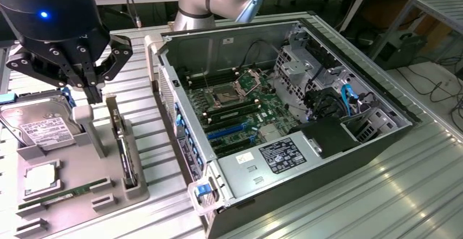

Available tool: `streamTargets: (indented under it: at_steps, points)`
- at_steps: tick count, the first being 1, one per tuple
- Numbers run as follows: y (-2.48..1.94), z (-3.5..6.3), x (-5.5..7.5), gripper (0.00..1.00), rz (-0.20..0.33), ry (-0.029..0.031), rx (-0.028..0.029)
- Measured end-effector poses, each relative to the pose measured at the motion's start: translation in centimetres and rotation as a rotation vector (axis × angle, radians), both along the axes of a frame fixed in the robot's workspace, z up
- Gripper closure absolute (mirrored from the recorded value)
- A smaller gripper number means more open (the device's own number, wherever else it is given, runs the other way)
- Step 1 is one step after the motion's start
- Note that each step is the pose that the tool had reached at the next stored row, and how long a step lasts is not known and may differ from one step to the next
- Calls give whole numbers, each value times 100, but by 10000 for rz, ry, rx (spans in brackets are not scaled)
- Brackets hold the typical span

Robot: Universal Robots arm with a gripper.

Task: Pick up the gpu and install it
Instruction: 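Reach for the gpu, then pick up the gpu and move the gpu toward the slot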

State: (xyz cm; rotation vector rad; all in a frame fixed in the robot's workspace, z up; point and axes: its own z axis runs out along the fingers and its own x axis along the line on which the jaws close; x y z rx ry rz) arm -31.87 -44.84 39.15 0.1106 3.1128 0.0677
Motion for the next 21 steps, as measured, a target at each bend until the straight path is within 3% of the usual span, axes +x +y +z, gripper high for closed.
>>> streamTargets:
  at_steps: [13, 14, 15, 17, 19, 20, 21]
  points:
    - [0, 0, 0, 85, -1, 0, 0]
    - [0, 0, 0, 79, 0, 0, 0]
    - [0, 0, 0, 67, -1, 0, 0]
    - [0, 0, 0, 55, -1, 0, 0]
    - [0, 0, 0, 55, 0, 0, 0]
    - [0, 0, 0, 43, -1, -1, 0]
    - [0, 0, 0, 37, 0, 0, 0]
